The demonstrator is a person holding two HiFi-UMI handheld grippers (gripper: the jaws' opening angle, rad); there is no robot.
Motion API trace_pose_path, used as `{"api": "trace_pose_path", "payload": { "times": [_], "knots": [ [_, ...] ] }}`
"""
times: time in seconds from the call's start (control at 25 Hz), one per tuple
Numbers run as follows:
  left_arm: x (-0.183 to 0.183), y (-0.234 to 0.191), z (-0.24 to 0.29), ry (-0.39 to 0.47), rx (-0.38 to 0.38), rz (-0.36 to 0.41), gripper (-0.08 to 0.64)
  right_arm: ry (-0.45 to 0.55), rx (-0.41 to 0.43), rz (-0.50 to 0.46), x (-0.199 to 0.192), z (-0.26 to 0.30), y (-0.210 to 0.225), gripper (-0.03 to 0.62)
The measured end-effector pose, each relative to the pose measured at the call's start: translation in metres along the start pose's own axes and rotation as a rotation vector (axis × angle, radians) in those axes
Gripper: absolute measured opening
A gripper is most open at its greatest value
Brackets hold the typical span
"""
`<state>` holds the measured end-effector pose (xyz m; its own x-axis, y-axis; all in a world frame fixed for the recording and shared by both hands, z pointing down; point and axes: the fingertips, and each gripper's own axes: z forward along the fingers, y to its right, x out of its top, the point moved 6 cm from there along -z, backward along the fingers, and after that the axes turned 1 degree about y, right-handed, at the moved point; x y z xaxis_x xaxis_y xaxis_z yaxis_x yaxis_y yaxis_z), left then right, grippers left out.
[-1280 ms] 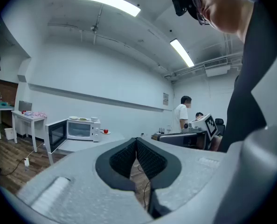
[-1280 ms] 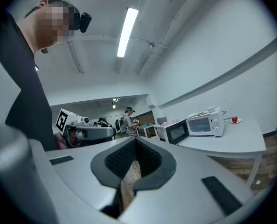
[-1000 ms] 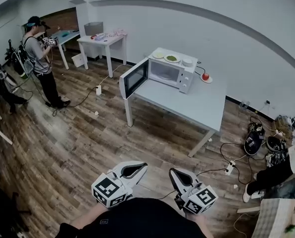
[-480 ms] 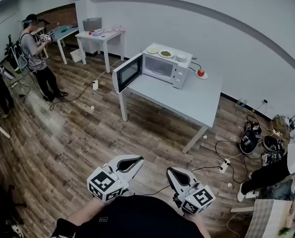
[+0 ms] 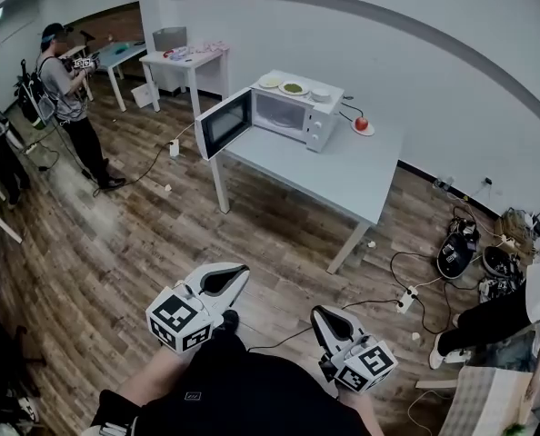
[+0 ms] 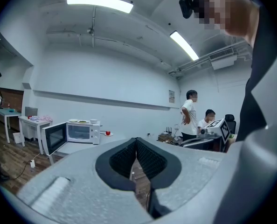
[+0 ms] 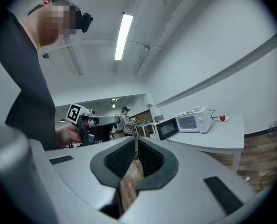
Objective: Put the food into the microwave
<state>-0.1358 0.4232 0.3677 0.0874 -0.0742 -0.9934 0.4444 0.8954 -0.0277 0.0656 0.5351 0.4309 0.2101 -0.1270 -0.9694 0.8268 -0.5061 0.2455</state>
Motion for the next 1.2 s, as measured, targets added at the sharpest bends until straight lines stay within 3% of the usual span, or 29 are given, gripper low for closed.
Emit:
{"api": "trace_pose_path", "payload": {
  "times": [0.24, 0.52, 0.8, 1.2],
  "knots": [
    [0.008, -0.005, 0.026, 0.024, -0.029, 0.014, 0.009, 0.002, 0.023, 0.017, 0.003, 0.014, 0.019, 0.017],
    [0.015, -0.053, 0.068, 0.059, -0.044, 0.019, 0.009, -0.022, -0.001, 0.031, 0.006, 0.053, 0.061, 0.017],
    [0.018, -0.119, 0.115, 0.06, -0.071, 0.005, 0.009, -0.039, -0.016, 0.041, 0.017, 0.121, 0.115, 0.017],
    [0.015, -0.241, 0.144, 0.03, -0.064, -0.046, 0.009, -0.093, 0.02, 0.026, 0.037, 0.263, 0.169, 0.017]
  ]
}}
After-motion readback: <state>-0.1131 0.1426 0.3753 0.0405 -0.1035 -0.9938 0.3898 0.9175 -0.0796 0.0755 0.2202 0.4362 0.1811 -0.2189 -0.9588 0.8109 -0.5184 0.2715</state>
